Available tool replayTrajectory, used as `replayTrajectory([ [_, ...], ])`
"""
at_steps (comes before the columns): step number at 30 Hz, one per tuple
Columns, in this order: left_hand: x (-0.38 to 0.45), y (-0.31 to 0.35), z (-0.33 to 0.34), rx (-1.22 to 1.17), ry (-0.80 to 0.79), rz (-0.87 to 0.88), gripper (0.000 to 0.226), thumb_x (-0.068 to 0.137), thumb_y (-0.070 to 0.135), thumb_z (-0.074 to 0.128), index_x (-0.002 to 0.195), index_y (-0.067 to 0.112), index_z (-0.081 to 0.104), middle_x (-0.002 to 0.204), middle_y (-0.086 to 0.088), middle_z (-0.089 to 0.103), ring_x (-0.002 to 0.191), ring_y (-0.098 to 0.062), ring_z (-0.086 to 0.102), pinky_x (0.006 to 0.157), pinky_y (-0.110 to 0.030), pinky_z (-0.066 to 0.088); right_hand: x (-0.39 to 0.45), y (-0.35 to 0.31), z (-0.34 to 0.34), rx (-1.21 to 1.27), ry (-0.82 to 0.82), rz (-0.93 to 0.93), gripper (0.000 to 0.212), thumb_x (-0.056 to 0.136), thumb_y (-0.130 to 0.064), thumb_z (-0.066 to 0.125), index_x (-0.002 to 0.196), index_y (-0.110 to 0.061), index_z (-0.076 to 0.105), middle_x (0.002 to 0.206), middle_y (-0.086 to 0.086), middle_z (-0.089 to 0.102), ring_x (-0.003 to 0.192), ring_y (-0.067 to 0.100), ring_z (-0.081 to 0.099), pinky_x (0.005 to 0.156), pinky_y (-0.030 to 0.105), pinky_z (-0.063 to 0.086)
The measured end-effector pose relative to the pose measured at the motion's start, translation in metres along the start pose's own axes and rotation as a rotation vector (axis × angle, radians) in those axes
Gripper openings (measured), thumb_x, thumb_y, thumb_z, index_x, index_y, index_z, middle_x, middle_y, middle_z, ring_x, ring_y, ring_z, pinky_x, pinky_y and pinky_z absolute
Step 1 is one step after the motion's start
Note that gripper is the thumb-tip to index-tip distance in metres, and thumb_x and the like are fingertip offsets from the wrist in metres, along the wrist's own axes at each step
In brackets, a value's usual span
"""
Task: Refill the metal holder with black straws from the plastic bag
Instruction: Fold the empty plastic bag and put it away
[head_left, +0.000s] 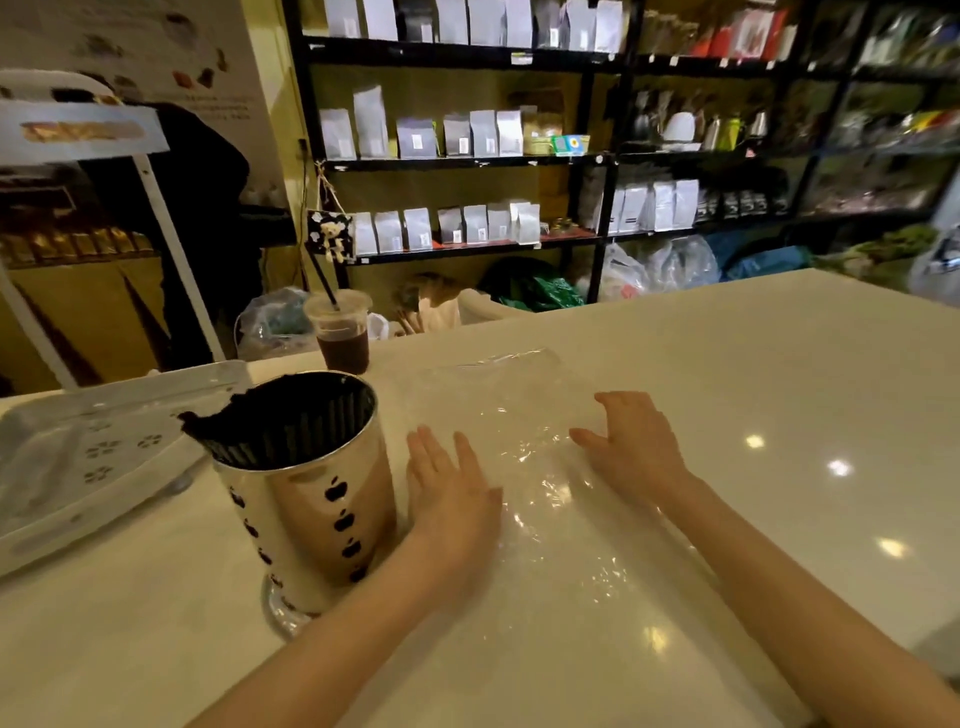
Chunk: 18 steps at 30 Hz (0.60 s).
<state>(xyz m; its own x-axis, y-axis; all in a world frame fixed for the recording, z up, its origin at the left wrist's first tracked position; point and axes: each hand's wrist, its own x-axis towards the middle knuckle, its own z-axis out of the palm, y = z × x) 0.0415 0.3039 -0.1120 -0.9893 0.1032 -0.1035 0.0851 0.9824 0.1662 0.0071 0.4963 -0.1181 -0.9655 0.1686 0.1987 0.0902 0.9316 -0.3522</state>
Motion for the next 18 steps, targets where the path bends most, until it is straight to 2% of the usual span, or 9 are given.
replayTrajectory([
  [2, 0.005, 0.001, 0.005, 0.029, -0.05, -0.071, 0.064, 0.096, 0.038, 0.023, 0.143, 0.009, -0.01, 0.149, -0.031, -0.017, 0.139, -0.041, -0.015, 0.114, -0.049, 0.009, 0.003, 0.012, 0.013, -0.09, 0.001, 0.083, 0.062, 0.086, -0.05, 0.05, 0.124, -0.002, 0.044, 0.134, 0.013, 0.049, 0.129, 0.03, 0.033, 0.1, 0.04, 0.032],
  [6, 0.008, -0.002, 0.008, 0.05, -0.109, -0.118, 0.058, 0.095, 0.043, 0.021, 0.143, 0.014, 0.007, 0.147, -0.038, 0.002, 0.138, -0.047, -0.002, 0.112, -0.052, 0.011, 0.007, 0.027, 0.024, -0.121, 0.012, 0.211, 0.072, 0.086, -0.06, 0.038, 0.122, 0.002, 0.045, 0.128, 0.014, 0.049, 0.126, 0.031, 0.034, 0.1, 0.039, 0.03],
  [8, 0.01, -0.004, 0.008, 0.082, -0.093, -0.099, 0.055, 0.094, 0.045, 0.022, 0.141, 0.016, 0.014, 0.145, -0.036, 0.015, 0.135, -0.047, 0.013, 0.112, -0.053, 0.015, 0.008, 0.028, 0.025, -0.134, 0.003, 0.196, 0.071, 0.087, -0.06, 0.036, 0.123, 0.001, 0.046, 0.128, 0.014, 0.049, 0.126, 0.03, 0.033, 0.101, 0.039, 0.029],
  [11, 0.012, -0.006, 0.009, 0.108, -0.007, -0.033, 0.048, 0.092, 0.045, 0.027, 0.133, 0.02, 0.025, 0.134, -0.026, 0.038, 0.123, -0.04, 0.034, 0.106, -0.048, 0.022, 0.011, 0.028, 0.023, -0.067, -0.025, 0.186, 0.065, 0.085, -0.057, 0.043, 0.121, -0.003, 0.048, 0.129, 0.013, 0.049, 0.127, 0.031, 0.033, 0.102, 0.041, 0.029],
  [13, 0.012, -0.007, 0.011, 0.033, 0.048, -0.015, 0.047, 0.092, 0.042, 0.031, 0.133, 0.02, 0.027, 0.129, -0.021, 0.041, 0.119, -0.037, 0.036, 0.104, -0.045, 0.025, 0.015, 0.028, 0.02, -0.006, -0.045, 0.216, 0.062, 0.082, -0.055, 0.05, 0.119, -0.005, 0.049, 0.128, 0.013, 0.05, 0.125, 0.032, 0.035, 0.101, 0.041, 0.032],
  [15, 0.015, -0.008, 0.016, -0.092, 0.074, 0.0, 0.051, 0.091, 0.039, 0.037, 0.136, 0.019, 0.023, 0.134, -0.016, 0.039, 0.125, -0.036, 0.032, 0.107, -0.044, 0.025, 0.016, 0.027, 0.018, 0.049, -0.047, 0.244, 0.06, 0.077, -0.051, 0.057, 0.119, -0.007, 0.05, 0.127, 0.012, 0.051, 0.123, 0.032, 0.037, 0.099, 0.04, 0.034],
  [18, 0.018, -0.006, 0.014, -0.445, 0.175, 0.02, 0.065, 0.087, 0.024, 0.054, 0.141, 0.018, 0.019, 0.143, -0.012, 0.031, 0.126, -0.028, 0.037, 0.105, -0.036, 0.032, 0.016, 0.025, 0.014, 0.249, 0.007, 0.271, 0.06, 0.07, -0.038, 0.068, 0.121, -0.014, 0.047, 0.119, 0.008, 0.058, 0.116, 0.03, 0.047, 0.095, 0.039, 0.039],
])
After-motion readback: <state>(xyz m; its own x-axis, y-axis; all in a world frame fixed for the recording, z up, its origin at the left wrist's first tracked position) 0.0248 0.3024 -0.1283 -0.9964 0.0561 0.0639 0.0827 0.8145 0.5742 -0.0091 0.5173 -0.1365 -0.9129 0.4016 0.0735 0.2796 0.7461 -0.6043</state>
